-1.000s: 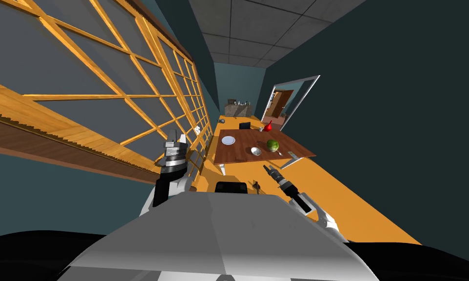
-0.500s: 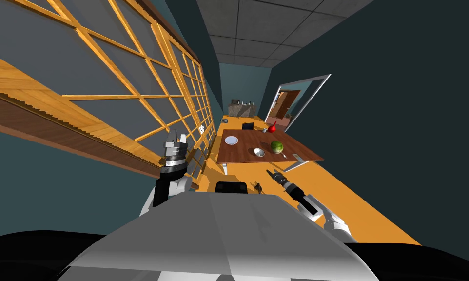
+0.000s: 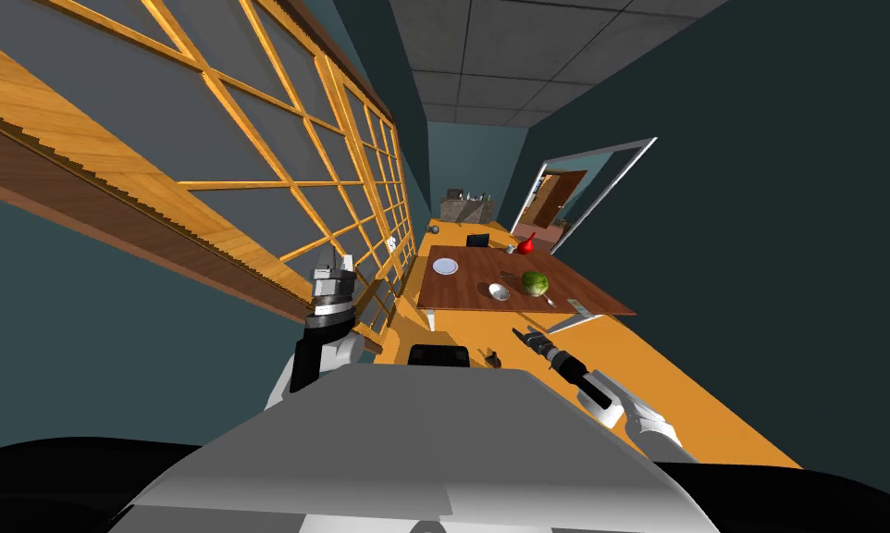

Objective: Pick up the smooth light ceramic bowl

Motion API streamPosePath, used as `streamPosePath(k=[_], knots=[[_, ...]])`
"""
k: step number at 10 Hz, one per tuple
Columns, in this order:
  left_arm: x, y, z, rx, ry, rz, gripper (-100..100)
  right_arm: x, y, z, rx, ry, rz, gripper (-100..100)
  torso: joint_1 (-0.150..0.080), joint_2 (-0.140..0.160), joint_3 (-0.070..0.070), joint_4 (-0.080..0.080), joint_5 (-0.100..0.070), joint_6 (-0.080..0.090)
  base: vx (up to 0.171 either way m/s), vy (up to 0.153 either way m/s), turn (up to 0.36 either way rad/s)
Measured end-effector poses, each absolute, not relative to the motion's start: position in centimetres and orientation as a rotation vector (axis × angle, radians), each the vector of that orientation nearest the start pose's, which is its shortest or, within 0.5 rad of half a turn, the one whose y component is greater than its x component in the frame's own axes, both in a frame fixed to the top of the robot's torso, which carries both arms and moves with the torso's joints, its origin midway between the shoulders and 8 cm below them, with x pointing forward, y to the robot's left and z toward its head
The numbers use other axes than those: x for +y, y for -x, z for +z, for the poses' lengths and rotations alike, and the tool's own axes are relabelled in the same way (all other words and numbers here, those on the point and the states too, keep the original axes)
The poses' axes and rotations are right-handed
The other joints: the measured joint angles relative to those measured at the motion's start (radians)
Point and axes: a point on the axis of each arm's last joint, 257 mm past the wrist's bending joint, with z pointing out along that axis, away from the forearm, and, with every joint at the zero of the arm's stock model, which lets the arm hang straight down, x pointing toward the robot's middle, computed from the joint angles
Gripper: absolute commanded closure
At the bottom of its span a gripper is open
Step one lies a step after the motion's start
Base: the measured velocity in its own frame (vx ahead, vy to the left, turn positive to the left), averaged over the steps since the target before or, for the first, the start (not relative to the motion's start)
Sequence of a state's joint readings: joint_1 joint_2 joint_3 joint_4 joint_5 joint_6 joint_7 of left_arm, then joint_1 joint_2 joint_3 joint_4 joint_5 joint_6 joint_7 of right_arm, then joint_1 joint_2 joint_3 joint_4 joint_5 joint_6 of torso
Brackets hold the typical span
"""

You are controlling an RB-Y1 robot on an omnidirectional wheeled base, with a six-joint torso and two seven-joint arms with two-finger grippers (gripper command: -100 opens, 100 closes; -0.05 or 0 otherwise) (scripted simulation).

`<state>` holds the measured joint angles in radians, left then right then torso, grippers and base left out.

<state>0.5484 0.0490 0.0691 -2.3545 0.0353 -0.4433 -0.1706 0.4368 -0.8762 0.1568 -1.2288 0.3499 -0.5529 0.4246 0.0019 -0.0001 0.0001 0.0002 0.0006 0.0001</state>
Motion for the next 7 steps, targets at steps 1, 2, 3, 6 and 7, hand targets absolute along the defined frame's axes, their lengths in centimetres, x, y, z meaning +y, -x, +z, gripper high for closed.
streamPosePath(k=[1,2,3,6,7], knots=[[30.3,-33.1,3.4,0.688,0.585,-1.079,0,-47.8,-29.2,-40.5,2.138,0.179,0.177,-100,0.000,0.000,0.000,0.000,0.000,-0.001,0.003,0.026,0.139],[30.3,-33.1,3.4,0.688,0.585,-1.079,0,-48.6,-28.9,-41.1,2.157,0.197,0.145,-100,0.000,0.000,0.000,0.000,0.000,0.000,0.001,0.012,0.014],[30.3,-33.1,3.4,0.688,0.585,-1.079,0,-49.1,-28.4,-41.5,2.169,0.203,0.131,-100,-0.001,0.000,0.000,0.000,0.000,0.000,0.002,0.029,0.227],[30.2,-33.1,3.4,0.688,0.585,-1.079,0,-52.6,-27.4,-42.4,2.235,0.303,0.021,-100,0.000,-0.001,0.000,0.000,0.000,-0.001,0.004,0.027,0.180],[30.3,-33.1,3.4,0.688,0.585,-1.079,0,-53.6,-26.8,-42.6,2.256,0.322,-0.014,-100,0.000,0.000,0.000,0.000,0.000,0.000,0.002,0.007,-0.031]])
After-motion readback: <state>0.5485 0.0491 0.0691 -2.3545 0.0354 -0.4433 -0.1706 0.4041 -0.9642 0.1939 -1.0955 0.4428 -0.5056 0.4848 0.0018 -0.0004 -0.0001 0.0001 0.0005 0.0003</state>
